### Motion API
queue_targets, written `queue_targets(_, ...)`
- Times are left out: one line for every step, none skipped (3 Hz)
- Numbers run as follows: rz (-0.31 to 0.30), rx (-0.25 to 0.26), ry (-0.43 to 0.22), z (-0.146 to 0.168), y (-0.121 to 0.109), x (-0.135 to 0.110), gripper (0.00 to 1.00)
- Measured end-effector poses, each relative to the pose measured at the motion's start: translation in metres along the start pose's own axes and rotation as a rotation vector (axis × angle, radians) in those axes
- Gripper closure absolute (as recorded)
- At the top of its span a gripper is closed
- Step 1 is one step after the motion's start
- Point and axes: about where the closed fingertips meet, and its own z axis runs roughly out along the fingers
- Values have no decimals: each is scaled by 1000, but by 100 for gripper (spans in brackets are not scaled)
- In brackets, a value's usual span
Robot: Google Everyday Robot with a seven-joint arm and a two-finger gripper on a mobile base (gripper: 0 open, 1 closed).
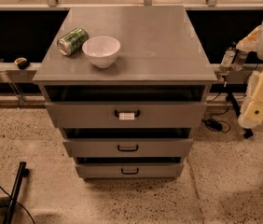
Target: Open top drawer
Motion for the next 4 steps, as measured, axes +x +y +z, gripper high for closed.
queue_targets(0, 0, 0, 0, 0, 0, 0)
queue_targets(-16, -14, -22, 26, 0, -4, 0)
queue_targets(-62, -23, -69, 72, 20, -18, 0)
queue_targets(-186, 14, -76, 135, 52, -20, 0)
